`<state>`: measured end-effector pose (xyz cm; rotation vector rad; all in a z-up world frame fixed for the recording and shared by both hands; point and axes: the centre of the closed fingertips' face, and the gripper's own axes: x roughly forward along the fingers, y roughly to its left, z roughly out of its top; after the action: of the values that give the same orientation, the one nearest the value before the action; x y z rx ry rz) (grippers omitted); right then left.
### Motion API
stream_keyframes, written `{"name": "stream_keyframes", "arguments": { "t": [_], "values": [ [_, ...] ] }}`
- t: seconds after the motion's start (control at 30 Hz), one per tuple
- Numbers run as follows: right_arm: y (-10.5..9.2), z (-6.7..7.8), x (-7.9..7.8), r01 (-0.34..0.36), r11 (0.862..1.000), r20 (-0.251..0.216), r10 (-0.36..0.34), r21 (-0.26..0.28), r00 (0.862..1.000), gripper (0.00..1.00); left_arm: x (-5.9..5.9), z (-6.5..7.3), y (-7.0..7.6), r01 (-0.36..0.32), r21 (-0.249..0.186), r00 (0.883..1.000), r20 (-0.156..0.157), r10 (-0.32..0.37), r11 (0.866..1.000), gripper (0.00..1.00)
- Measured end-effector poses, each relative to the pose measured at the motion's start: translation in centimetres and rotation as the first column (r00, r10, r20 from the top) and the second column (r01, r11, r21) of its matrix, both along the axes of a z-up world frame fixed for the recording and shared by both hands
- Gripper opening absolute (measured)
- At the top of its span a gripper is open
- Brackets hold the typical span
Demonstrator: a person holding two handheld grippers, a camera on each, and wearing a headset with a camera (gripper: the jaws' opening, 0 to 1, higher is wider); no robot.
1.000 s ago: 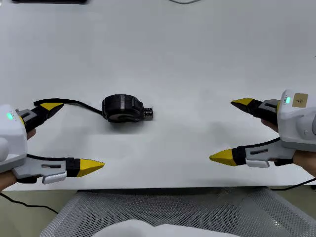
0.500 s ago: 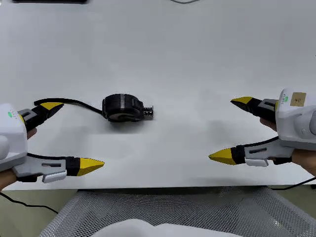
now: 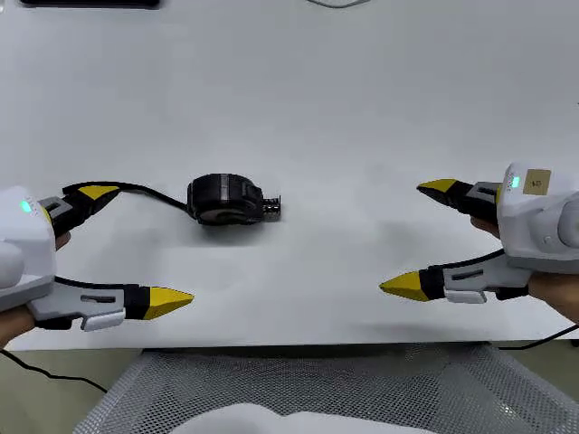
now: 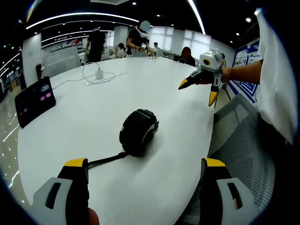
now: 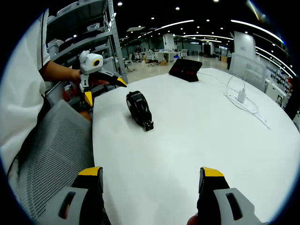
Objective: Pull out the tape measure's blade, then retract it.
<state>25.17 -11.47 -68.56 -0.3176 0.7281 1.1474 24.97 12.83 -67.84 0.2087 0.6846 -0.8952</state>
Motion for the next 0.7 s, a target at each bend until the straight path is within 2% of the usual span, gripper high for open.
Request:
{"name": "stream_keyframes", "arguments": {
  "t": [0.4,0.7],
  "values": [
    [1.4,-0.4,0.9,-0.039,0.999,0.003,0.039,0.004,0.999,0.83,1.4,-0.1,-1.0,0.042,0.009,0.999,0.014,-0.042,0.999,0.96],
    [2.1,-0.9,1.6,-0.080,0.997,0.010,0.080,-0.017,0.997,0.82,2.3,-0.5,-1.8,0.099,0.045,0.995,0.018,-0.100,0.994,0.94]
  ]
}}
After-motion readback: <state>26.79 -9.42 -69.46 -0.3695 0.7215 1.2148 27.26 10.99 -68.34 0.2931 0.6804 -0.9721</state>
